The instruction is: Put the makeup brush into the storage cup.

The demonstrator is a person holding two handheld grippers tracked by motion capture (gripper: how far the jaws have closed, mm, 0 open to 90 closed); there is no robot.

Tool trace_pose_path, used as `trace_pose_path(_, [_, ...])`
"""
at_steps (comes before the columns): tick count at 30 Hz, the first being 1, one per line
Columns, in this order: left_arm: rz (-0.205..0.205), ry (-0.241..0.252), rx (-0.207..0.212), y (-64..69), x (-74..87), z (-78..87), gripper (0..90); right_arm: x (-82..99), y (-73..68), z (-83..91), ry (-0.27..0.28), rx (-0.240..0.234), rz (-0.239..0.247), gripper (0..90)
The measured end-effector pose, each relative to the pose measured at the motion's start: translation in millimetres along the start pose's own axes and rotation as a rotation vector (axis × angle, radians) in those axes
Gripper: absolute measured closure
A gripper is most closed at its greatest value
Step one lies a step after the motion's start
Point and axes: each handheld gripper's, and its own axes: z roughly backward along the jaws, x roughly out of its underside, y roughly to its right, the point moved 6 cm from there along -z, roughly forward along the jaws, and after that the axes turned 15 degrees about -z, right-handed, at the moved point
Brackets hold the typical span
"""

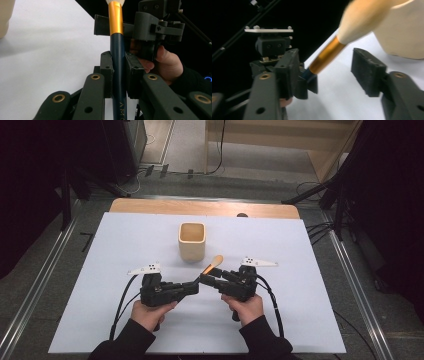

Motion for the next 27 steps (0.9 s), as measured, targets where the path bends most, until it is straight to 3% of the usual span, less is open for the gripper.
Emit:
trace_pose_path(11, [-0.009, -0.003, 0.017, 3.6, 2.5, -4.4, 79.4, 2.0, -0.1, -1.1, -0.012, -0.042, -0.039, 65.4])
trace_pose_path(21, [-0.019, -0.009, 0.031, 4.1, 3.9, -5.5, 79.4, 1.5, 2.0, 0.7, -0.041, -0.080, -0.094, 71.4])
trace_pose_path(23, [-0.025, -0.011, 0.035, 4.2, 4.3, -5.9, 79.1, 1.2, 1.5, 1.2, -0.057, -0.100, -0.132, 73.9])
trace_pose_path(27, [-0.037, -0.021, 0.037, 4.4, 5.0, -6.2, 77.5, 1.1, -0.2, 1.5, -0.073, -0.134, -0.150, 77.2])
